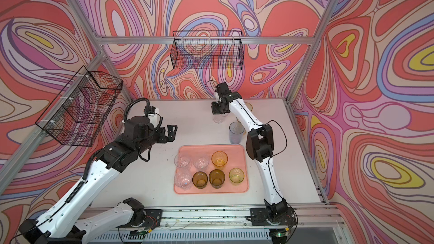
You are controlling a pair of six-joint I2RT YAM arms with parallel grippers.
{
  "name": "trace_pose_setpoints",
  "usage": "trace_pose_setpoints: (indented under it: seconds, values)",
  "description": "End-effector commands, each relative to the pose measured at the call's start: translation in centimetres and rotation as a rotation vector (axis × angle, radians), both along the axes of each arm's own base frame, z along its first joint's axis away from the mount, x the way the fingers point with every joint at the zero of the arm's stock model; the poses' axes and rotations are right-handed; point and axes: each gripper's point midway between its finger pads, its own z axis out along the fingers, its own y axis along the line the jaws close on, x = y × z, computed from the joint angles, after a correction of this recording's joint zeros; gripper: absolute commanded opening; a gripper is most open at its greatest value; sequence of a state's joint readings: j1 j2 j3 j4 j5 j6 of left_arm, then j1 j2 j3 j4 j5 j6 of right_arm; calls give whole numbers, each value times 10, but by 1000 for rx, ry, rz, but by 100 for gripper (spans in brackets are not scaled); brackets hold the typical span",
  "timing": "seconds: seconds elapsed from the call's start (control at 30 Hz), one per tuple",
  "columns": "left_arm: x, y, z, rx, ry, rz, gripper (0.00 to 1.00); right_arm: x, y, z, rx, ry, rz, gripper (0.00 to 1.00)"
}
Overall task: Place the glasses into the tray
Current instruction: Pick up the glass from the top-center of the table.
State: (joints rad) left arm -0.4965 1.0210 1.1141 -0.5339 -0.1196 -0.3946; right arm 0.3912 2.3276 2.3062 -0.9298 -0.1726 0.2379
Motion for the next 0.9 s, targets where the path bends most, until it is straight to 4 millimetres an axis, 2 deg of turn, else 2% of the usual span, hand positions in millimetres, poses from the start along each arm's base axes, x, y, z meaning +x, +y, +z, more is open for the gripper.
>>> trace_pose_setpoints:
  seconds: [0.0, 0.23, 0.5, 0.67, 0.87]
  values:
    - [-3, 1, 6, -29, -16, 0, 100, -8, 14, 53, 86, -86, 27, 0]
    - [-11, 5, 10, -55, -18, 10, 100, -28, 27, 93, 117, -130, 58, 0]
    - [-16, -1, 8, -93, 15, -10, 100, -67, 41, 139, 111, -197, 108, 0]
    - [-21, -4, 7, -115, 36, -27, 100, -91, 37, 155, 88, -224, 105, 0]
    - [-32, -8, 0, -141, 75, -63, 100, -125, 24, 160, 94, -222, 93, 0]
